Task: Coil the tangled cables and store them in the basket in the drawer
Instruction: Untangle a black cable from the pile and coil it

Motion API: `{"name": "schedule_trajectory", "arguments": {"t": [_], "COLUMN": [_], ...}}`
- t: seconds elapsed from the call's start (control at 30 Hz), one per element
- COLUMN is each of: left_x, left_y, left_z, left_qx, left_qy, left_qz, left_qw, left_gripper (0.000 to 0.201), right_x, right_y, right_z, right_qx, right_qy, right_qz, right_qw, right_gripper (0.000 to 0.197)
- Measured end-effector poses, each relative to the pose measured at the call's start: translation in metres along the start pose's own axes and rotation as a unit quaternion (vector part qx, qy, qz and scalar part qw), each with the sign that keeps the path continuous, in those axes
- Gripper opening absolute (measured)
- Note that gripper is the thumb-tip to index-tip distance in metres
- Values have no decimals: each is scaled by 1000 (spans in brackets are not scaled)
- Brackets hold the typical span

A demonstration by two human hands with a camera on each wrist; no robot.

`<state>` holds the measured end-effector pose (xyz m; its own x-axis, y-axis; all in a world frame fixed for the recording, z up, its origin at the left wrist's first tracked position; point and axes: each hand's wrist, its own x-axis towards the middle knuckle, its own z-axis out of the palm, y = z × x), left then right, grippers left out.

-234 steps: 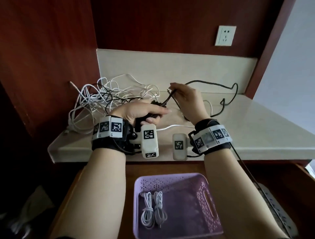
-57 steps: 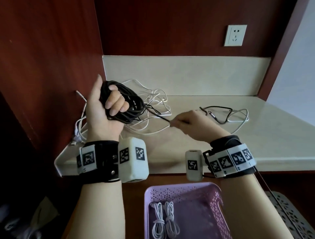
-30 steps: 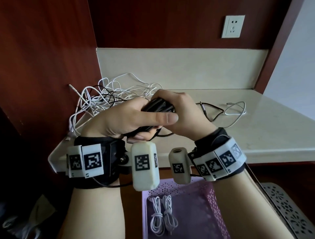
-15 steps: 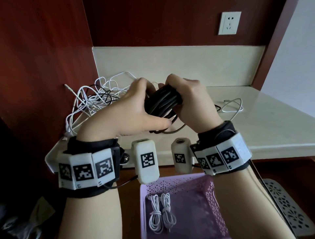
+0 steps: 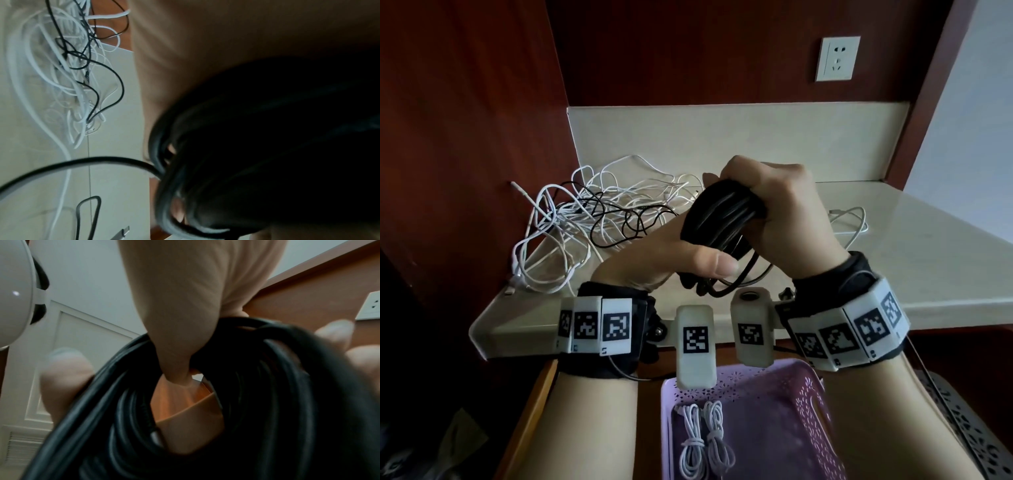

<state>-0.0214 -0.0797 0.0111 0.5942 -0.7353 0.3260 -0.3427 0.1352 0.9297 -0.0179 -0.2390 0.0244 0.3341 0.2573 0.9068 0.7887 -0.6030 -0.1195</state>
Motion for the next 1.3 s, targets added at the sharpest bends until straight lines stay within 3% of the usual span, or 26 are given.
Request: {"name": "schedule_trajectory", "arguments": {"t": [0.17,0.23,0.3,0.33,0.37,0.43,0.47,0.53,0.57,0.6,0.67,0.7,0.77,0.83,0.9,1.03,1.13,1.23,1.3], "left_x": [-6,-6,-9,-13,-17,-18,-14,-4,-2,-1,-1,-2,0,5,8,10,10,17,24], "left_y": [-9,0,4,1,-4,-2,7,11,5,2,5,1,-8,-12,-12,-8,-10,-13,-13], "left_z": [0,5,16,15,14,31,40,39,31,24,16,10,1,-3,-4,-6,-16,-14,-7], "left_qx": [-81,-92,-116,-50,-3,-6,-13,-51,-71,-74,-94,-84,-38,-1,26,80,116,151,183], "left_qy": [24,21,43,96,76,127,147,186,188,155,74,47,39,45,40,64,124,181,191], "left_qz": [-28,-49,55,104,46,-32,-67,-108,-124,-126,-98,-88,-88,-90,-80,-31,-4,20,44], "left_qw": [996,994,991,989,996,991,987,975,972,977,988,991,995,995,996,994,985,972,963], "left_gripper": [50,35,24,22,30,45,44,22,33,37,20,23,40,48,47,46,53,63,52], "right_x": [0,0,0,0,0,-1,-1,-1,-1,-1,-1,-2,-2,-2,-1,-1,-4,-4,-4], "right_y": [-1,-2,-3,-3,-3,-1,0,0,0,0,1,3,6,6,7,10,13,11,5], "right_z": [4,5,5,5,4,4,5,5,4,4,3,2,1,-2,-2,-4,-14,-11,0], "right_qx": [0,-2,-6,-9,-11,-9,-6,9,18,26,30,30,-18,-103,-126,7,144,330,339], "right_qy": [-7,-11,-16,-19,-21,-19,-15,-6,-4,-5,-23,-39,-63,-83,-93,-141,-201,-200,-179], "right_qz": [8,7,10,12,14,17,19,17,18,19,31,38,44,22,20,142,204,275,289], "right_qw": [1000,1000,1000,1000,1000,1000,1000,1000,1000,999,999,998,997,991,987,980,947,881,877], "right_gripper": [23,23,22,21,19,17,19,23,24,23,19,13,7,22,24,47,74,85,91]}}
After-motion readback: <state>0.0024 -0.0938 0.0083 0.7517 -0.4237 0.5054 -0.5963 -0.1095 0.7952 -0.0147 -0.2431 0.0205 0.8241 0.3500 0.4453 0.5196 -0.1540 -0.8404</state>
